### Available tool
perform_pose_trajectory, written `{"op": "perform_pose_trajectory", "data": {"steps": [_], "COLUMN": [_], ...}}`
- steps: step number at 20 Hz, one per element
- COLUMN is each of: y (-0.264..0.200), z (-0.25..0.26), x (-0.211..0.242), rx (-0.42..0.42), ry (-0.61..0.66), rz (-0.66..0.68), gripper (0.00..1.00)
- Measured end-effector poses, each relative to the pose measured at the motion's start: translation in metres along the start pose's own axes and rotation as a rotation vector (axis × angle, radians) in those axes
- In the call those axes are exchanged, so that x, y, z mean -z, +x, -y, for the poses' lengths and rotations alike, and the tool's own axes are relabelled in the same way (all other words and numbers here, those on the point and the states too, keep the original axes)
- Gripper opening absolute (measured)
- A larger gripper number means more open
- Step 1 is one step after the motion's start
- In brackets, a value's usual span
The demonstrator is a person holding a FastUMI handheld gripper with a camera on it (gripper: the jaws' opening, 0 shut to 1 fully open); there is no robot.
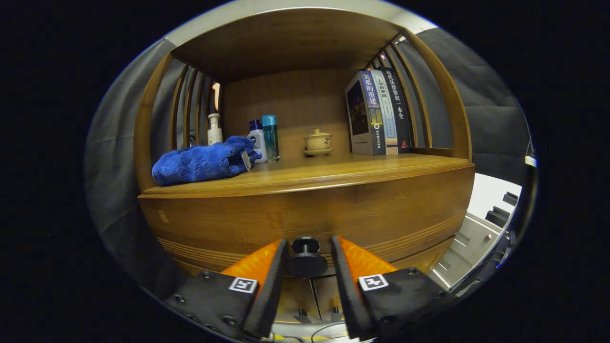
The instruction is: Pull open the drawer, take out the items inside it, and place them on the countertop above the cabinet.
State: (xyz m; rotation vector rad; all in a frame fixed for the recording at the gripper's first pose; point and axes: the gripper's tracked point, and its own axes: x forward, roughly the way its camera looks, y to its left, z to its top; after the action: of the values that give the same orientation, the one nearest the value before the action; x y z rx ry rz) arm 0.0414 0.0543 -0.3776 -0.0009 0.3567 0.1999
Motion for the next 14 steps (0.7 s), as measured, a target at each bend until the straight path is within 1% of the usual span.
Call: {"op": "perform_pose_trajectory", "data": {"steps": [2,5,8,11,13,14], "y": [0.0024,0.0031,0.002,0.0001,0.0001,0.0017], "z": [0.0009,-0.0001,0.0022,-0.0004,0.0022,0.0031], "x": [-0.0019,0.0008,-0.0004,0.0002,0.0034,0.0029], "rx": [-0.001,-0.018,-0.016,0.0,0.014,0.017], "ry": [0.011,0.014,0.001,0.035,0.022,0.025], "rz": [0.014,-0.019,-0.005,-0.011,-0.036,-0.039], "gripper": [0.55,0.52,0.47,0.47,0.47,0.42]}}
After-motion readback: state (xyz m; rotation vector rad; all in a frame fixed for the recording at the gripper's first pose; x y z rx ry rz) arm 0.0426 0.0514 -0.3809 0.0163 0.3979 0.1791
